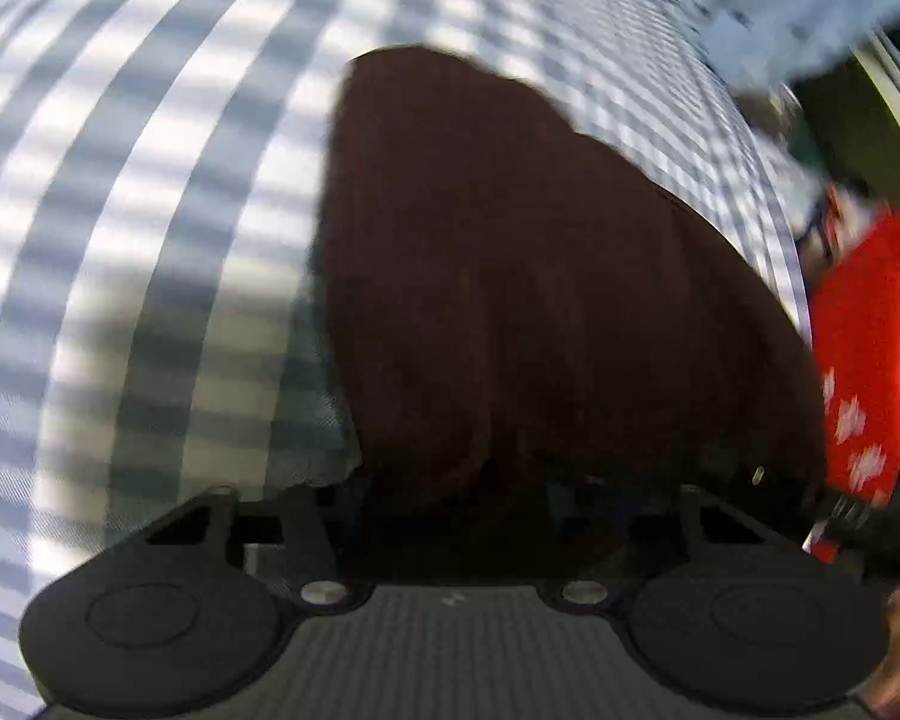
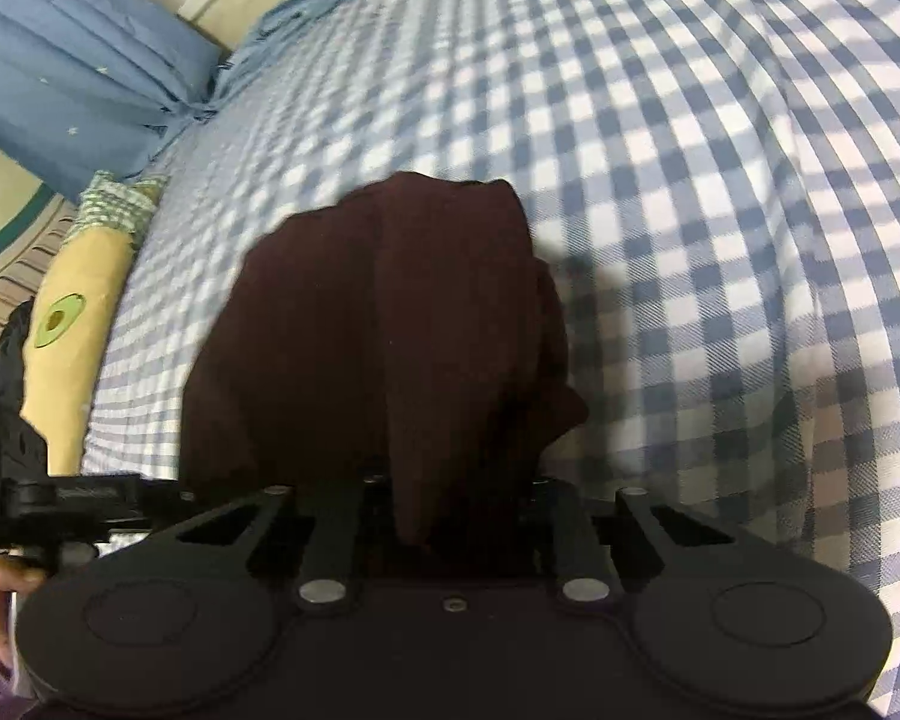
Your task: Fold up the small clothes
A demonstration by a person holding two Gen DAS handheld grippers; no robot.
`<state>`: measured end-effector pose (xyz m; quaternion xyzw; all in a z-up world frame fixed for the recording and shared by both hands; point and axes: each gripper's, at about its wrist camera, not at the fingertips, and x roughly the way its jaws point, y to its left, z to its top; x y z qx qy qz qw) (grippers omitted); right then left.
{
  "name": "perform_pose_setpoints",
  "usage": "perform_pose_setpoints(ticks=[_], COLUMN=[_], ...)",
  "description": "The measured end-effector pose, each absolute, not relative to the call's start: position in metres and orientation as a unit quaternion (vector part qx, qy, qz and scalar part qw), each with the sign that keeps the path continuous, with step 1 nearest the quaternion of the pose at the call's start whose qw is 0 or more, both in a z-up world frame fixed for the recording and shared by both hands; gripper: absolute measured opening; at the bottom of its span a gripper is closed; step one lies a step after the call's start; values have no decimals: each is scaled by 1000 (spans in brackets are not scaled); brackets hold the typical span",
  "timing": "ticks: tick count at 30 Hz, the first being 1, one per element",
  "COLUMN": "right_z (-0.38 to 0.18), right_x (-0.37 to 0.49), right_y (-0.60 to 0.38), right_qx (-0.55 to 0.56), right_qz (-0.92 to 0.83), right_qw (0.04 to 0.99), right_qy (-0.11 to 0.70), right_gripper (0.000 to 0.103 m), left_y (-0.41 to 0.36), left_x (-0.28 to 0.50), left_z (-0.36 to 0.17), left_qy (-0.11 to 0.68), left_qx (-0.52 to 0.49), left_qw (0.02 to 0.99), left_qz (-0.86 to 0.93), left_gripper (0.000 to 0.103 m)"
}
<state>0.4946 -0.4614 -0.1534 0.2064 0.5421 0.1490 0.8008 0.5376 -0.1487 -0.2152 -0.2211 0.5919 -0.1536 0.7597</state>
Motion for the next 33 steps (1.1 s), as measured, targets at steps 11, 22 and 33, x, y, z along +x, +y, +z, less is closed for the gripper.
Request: perform_pose_setpoints(ticks=[11,22,33], right_z=[-100,-141,-155], right_x=[498,506,438], right_y=[-422,-395,-429], right_qx=[234,176,93], right_qz=[210,148,80], right_qw=[800,798,824], right_qy=[510,558,553], right_gripper=[19,54,87], left_y=[-132,-138,-112], left_x=[523,495,409], left_z=[-143,-178,-193], left_qy=[547,554,528], left_qx=[-183,-152,-269], left_qw=[807,818,805], left_qz=[-129,-11,22], left_gripper=[40,77,93])
